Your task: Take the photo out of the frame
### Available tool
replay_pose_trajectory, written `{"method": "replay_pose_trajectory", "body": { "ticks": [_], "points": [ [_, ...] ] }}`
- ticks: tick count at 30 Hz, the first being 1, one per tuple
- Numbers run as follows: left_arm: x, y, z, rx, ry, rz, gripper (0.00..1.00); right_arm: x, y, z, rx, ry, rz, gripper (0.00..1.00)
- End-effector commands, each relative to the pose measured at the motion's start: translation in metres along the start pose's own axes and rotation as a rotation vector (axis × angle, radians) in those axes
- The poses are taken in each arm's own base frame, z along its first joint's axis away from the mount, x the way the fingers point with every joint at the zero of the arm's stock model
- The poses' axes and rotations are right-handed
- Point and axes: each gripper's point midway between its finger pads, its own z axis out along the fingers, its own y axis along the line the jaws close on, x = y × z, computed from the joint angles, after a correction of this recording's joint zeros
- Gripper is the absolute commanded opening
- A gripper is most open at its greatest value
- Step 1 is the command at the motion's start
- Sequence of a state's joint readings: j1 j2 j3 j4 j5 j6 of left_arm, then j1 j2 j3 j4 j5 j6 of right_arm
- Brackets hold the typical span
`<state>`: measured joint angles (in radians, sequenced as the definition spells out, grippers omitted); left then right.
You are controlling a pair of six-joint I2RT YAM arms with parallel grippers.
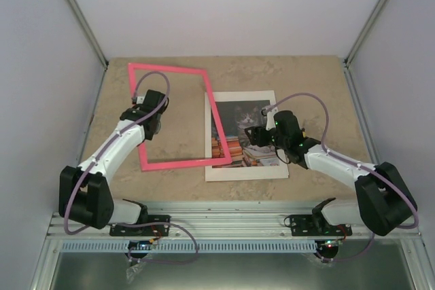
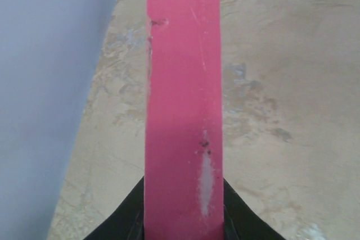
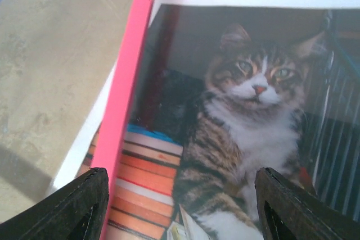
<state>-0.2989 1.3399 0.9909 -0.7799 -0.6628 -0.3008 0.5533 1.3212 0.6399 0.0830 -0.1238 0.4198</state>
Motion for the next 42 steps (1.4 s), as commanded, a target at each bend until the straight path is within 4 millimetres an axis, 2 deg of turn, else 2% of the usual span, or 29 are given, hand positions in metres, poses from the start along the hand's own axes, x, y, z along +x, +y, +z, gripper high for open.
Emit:
{"method": "replay_pose_trajectory", "body": {
  "ticks": [1, 9, 17, 19, 22, 26, 28, 33, 40, 42],
  "points": [
    [-0.027, 0.017, 0.012, -0.047, -0.026, -0.048, 0.0, -0.002, -0.005, -0.001, 0.015, -0.052, 0.01, 0.72],
    [-0.025, 0.05, 0.063, -0.059, 0.117, -0.162, 0.0, 0.007, -0.012, 0.002, 0.043, -0.045, 0.037, 0.72],
    [-0.012, 0.058, 0.106, -0.161, 0.218, -0.114, 0.0, 0.013, -0.012, 0.009, 0.037, -0.014, 0.051, 0.72],
    [-0.006, 0.06, 0.118, -0.192, 0.24, -0.109, 0.1, 0.012, -0.013, 0.009, 0.043, -0.017, 0.049, 0.72],
    [0.004, 0.065, 0.136, -0.227, 0.277, -0.112, 0.14, 0.011, -0.013, 0.008, 0.044, -0.019, 0.047, 0.72],
    [0.014, 0.064, 0.153, -0.234, 0.326, -0.107, 0.31, 0.012, -0.014, 0.009, 0.048, -0.015, 0.047, 0.72],
    [0.015, 0.061, 0.156, -0.226, 0.331, -0.108, 0.4, 0.014, -0.015, 0.011, 0.052, -0.009, 0.048, 0.72],
    [0.014, 0.063, 0.157, -0.233, 0.326, -0.121, 0.54, 0.013, -0.016, 0.01, 0.057, -0.01, 0.048, 0.72],
    [0.003, 0.062, 0.141, -0.176, 0.313, -0.207, 0.68, 0.011, -0.016, 0.01, 0.065, -0.013, 0.044, 0.73],
    [-0.004, 0.054, 0.131, -0.118, 0.301, -0.254, 0.72, 0.01, -0.017, 0.01, 0.068, -0.015, 0.042, 0.73]
  ]
}}
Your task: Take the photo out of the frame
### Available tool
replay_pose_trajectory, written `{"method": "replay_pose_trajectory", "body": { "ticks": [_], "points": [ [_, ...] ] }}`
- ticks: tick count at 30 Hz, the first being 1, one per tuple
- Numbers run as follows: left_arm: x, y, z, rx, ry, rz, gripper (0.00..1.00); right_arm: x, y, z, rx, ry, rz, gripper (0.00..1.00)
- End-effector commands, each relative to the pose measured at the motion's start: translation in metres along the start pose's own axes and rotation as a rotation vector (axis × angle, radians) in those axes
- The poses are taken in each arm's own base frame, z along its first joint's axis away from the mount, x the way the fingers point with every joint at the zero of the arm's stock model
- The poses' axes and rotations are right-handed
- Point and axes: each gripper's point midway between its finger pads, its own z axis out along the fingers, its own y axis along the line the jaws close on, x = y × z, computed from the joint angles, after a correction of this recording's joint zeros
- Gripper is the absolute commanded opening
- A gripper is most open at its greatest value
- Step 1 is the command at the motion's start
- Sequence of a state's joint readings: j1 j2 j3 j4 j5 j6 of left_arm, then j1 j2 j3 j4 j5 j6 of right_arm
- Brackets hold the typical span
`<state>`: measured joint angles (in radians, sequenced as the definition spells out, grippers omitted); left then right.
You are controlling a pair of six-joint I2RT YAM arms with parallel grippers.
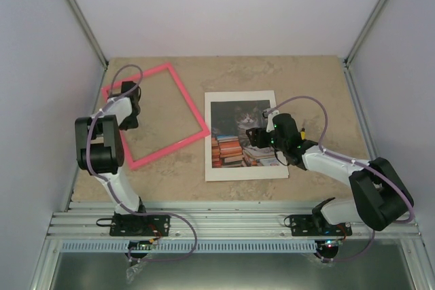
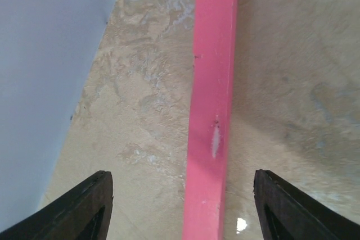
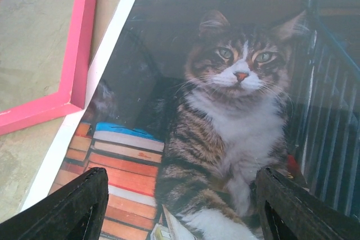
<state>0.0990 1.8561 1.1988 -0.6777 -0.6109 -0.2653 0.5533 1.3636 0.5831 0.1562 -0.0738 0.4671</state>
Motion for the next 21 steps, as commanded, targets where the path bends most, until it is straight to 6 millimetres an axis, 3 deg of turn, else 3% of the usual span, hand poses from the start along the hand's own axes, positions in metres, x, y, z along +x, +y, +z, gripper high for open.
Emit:
{"method": "replay_pose_trajectory", "body": {
  "ticks": [1, 7, 14, 19, 21],
  "points": [
    [-0.017, -0.003, -0.037, 0.123, -0.041, -0.12, 0.73, -0.008, 0.0, 0.0, 0.016, -0.022, -0.008, 0.73],
    [-0.03, -0.063, -0.113, 0.443, -0.142, -0.185, 0.79, -0.008, -0.004, 0.001, 0.034, -0.024, -0.011, 0.77],
    [-0.015, -0.162, -0.197, 0.781, -0.182, -0.118, 0.82, -0.01, -0.007, -0.001, 0.055, -0.031, -0.02, 0.82],
    [0.003, -0.229, -0.238, 0.97, -0.163, -0.078, 0.84, -0.011, -0.011, -0.001, 0.077, -0.035, -0.022, 0.88],
    [0.007, -0.25, -0.245, 1.003, -0.152, -0.062, 0.85, -0.011, -0.013, -0.001, 0.089, -0.037, -0.021, 0.91]
  ]
}}
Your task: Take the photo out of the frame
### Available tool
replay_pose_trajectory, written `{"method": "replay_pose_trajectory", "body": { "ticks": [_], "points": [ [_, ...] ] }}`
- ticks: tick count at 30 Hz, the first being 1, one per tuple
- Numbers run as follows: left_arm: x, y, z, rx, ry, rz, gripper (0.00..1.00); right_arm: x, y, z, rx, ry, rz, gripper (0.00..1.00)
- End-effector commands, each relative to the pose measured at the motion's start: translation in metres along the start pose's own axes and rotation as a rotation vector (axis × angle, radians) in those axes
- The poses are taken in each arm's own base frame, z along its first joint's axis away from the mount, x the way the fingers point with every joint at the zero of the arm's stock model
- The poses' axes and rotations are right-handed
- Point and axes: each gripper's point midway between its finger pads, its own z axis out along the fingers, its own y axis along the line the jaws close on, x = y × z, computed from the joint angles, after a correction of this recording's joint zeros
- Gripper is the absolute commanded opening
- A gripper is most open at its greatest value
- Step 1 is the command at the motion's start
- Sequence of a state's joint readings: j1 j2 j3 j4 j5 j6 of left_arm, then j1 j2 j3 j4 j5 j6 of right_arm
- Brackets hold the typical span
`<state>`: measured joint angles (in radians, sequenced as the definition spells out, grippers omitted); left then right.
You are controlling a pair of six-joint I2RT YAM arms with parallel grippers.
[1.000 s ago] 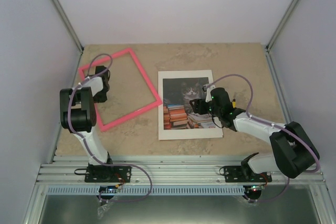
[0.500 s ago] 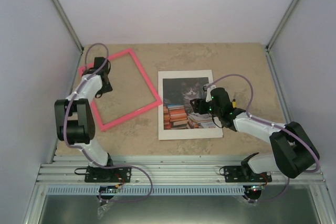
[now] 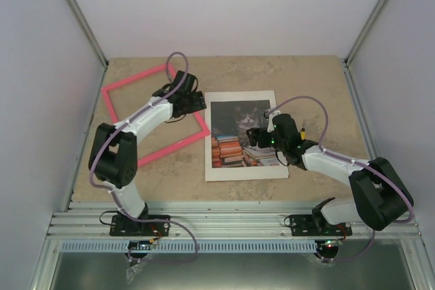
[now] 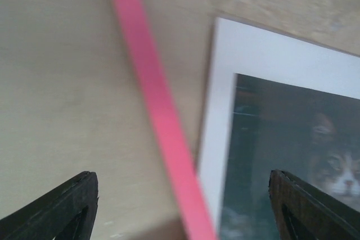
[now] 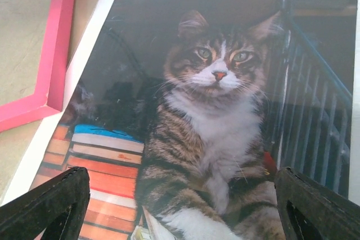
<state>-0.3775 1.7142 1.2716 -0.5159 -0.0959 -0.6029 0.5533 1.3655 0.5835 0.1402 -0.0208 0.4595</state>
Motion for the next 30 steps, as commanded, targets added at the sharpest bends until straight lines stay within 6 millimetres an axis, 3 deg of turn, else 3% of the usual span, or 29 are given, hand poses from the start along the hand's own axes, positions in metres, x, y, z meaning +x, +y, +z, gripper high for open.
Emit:
{"method": "replay_pose_trajectory", "body": {
  "ticks": [1, 5, 10, 17, 30],
  "points": [
    [-0.002, -0.06, 0.018, 0.162, 0.006, -0.039, 0.85, -0.012, -0.003, -0.001, 0.037, -0.035, -0.012, 0.92],
    [-0.003, -0.079, 0.039, 0.162, 0.019, -0.027, 0.86, -0.012, -0.005, -0.001, 0.048, -0.034, -0.012, 0.97],
    [-0.004, -0.087, 0.066, 0.159, 0.036, -0.039, 0.87, -0.011, -0.008, 0.0, 0.06, -0.032, -0.015, 0.98],
    [0.019, -0.073, 0.091, 0.108, 0.098, -0.032, 0.88, -0.012, -0.009, 0.001, 0.068, -0.031, -0.015, 0.98],
    [0.067, -0.033, 0.078, 0.059, 0.156, -0.05, 0.88, -0.012, -0.009, 0.001, 0.073, -0.026, -0.018, 0.98]
  ]
}}
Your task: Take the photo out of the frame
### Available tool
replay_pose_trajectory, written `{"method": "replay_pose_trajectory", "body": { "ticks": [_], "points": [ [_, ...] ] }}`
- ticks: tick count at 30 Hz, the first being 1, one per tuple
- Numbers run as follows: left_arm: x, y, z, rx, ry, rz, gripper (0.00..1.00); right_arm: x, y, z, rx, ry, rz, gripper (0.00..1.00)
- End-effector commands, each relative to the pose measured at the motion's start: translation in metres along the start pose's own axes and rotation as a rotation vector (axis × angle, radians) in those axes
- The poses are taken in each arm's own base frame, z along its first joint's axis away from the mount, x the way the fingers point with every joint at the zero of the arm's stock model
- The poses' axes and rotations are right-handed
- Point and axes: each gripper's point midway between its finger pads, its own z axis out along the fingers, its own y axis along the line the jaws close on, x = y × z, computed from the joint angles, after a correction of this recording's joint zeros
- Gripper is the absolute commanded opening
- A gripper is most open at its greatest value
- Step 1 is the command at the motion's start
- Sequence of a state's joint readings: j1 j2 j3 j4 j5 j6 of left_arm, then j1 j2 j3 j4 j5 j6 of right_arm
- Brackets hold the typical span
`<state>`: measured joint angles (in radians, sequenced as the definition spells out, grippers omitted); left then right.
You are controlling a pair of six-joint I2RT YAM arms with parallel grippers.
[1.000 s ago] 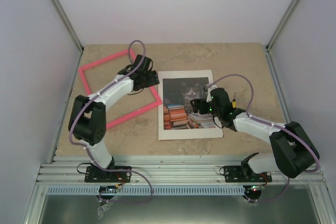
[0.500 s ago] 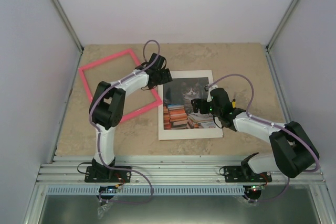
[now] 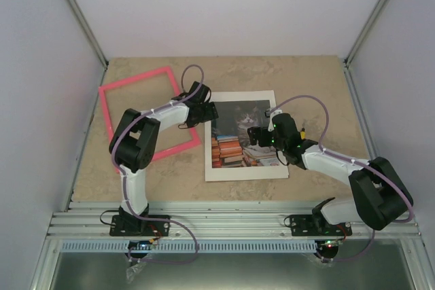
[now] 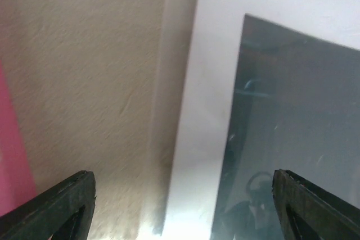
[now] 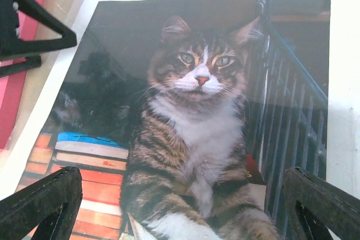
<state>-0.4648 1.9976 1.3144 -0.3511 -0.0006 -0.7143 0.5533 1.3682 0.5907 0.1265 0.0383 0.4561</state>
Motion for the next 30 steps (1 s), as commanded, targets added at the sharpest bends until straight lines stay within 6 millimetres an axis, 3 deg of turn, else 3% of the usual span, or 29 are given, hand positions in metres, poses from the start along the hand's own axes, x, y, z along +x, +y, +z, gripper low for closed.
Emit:
{"method": "replay_pose_trajectory", "body": {
  "ticks": [1, 16, 19, 24, 30],
  "points": [
    [0.014, 0.012, -0.01, -0.008, 0.01, -0.019, 0.88, -0.009, 0.0, 0.001, 0.017, -0.013, -0.014, 0.98],
    [0.054, 0.051, -0.043, -0.029, 0.006, -0.004, 0.89, -0.01, -0.006, -0.001, 0.05, -0.018, -0.025, 0.98],
    [0.058, 0.05, -0.052, 0.004, -0.005, -0.002, 0.89, -0.011, -0.006, -0.003, 0.053, -0.017, -0.026, 0.98],
    [0.068, 0.026, -0.065, 0.193, 0.005, -0.02, 0.89, -0.01, -0.006, -0.003, 0.053, -0.014, -0.03, 0.98],
    [0.087, 0.02, -0.058, 0.278, 0.04, -0.034, 0.9, -0.01, -0.008, -0.002, 0.068, -0.008, -0.04, 0.98]
  ]
}}
